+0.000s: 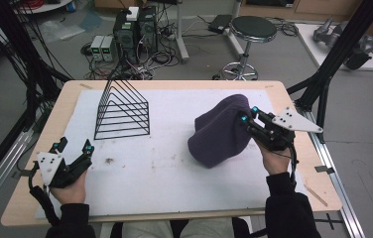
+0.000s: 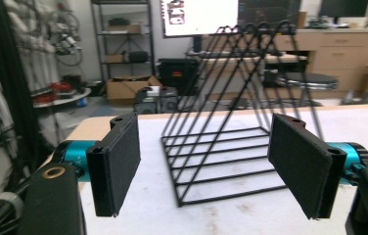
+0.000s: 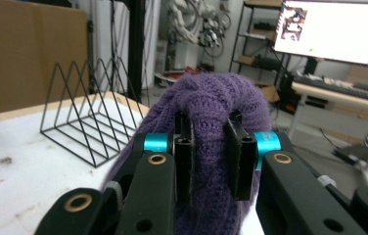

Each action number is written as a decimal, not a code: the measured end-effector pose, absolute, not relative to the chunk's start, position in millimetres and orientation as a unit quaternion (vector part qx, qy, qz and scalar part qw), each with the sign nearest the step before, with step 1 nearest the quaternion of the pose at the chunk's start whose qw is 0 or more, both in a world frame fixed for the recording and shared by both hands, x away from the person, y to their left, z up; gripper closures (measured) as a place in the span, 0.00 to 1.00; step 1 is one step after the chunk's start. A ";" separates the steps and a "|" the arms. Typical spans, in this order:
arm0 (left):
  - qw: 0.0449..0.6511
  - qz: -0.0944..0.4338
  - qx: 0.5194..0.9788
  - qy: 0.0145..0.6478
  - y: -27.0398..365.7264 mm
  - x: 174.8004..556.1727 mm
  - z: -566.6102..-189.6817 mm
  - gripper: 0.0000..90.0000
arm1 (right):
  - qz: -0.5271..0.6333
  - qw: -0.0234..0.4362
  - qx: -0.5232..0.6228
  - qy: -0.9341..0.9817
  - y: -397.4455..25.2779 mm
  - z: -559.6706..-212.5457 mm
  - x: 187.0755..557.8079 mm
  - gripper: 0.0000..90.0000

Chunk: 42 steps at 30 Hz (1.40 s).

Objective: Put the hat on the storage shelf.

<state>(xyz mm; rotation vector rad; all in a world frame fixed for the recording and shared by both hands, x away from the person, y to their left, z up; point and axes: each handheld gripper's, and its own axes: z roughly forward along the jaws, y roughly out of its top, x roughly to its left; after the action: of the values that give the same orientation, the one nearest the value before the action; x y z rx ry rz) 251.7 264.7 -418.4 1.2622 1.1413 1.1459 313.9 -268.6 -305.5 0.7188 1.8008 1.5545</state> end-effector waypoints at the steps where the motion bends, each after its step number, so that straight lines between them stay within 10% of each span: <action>1: 0.523 0.472 0.529 0.473 263.7 252.6 -417.7 0.31 | 0.593 0.324 0.268 0.687 -268.5 -303.0 315.1 0.86; 42: 0.634 0.302 0.599 0.385 231.2 271.9 -382.1 0.27 | 0.657 0.264 0.103 0.698 -202.8 -222.8 339.6 0.85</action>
<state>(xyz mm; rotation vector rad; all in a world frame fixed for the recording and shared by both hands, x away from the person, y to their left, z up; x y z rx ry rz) 271.9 231.2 -382.1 1.3685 0.8809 0.6914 339.6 -202.8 -222.8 0.2782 1.8886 1.7773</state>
